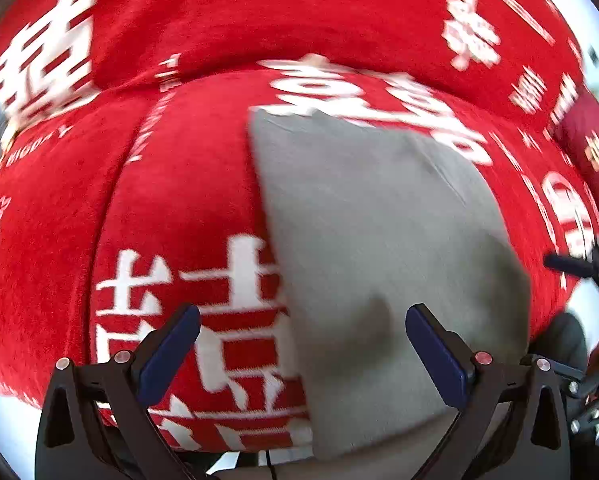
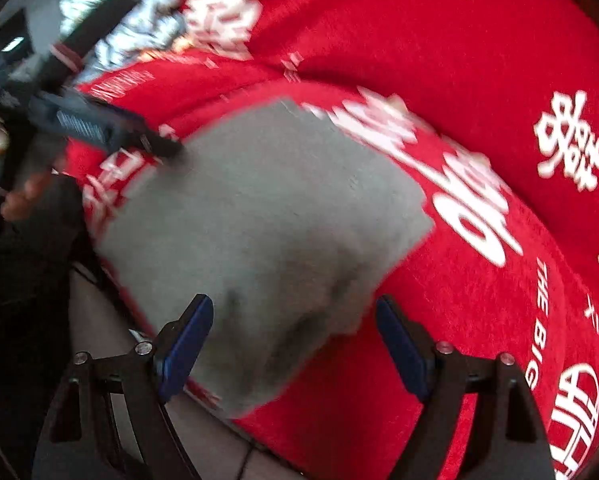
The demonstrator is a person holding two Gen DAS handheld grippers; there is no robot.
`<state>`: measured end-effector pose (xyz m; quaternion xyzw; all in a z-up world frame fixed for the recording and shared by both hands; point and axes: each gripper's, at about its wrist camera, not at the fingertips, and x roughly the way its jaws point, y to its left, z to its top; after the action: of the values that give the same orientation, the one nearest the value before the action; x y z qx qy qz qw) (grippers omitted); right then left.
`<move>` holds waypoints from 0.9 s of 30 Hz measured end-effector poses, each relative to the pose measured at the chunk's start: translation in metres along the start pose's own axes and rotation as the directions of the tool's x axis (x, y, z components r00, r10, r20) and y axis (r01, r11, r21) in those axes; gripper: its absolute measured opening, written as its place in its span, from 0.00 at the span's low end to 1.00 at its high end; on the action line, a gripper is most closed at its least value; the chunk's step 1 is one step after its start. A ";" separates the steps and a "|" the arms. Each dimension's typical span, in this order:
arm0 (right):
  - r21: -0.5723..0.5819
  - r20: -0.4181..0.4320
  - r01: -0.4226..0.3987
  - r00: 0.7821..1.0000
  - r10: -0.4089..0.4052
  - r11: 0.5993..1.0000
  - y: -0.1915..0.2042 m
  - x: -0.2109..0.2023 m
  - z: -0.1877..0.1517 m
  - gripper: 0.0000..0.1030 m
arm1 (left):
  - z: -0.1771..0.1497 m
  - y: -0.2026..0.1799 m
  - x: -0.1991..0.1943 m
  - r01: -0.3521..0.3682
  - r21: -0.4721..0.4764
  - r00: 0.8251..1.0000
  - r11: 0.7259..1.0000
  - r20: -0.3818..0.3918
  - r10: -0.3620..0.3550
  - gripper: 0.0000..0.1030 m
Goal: Fold small clothes
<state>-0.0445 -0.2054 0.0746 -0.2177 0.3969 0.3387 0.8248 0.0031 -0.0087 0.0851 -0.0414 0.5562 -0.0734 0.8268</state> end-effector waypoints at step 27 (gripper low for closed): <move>0.071 -0.125 -0.186 0.973 0.193 0.980 0.002 0.025 -0.043 0.74 | -0.072 -0.025 0.032 -0.088 0.264 0.973 0.961 -0.185 0.140 1.00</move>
<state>-0.0571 -0.2213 0.0291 -0.1763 0.4791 0.3891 0.7668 -0.0540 -0.0377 0.0325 0.1046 0.6245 -0.0999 0.7675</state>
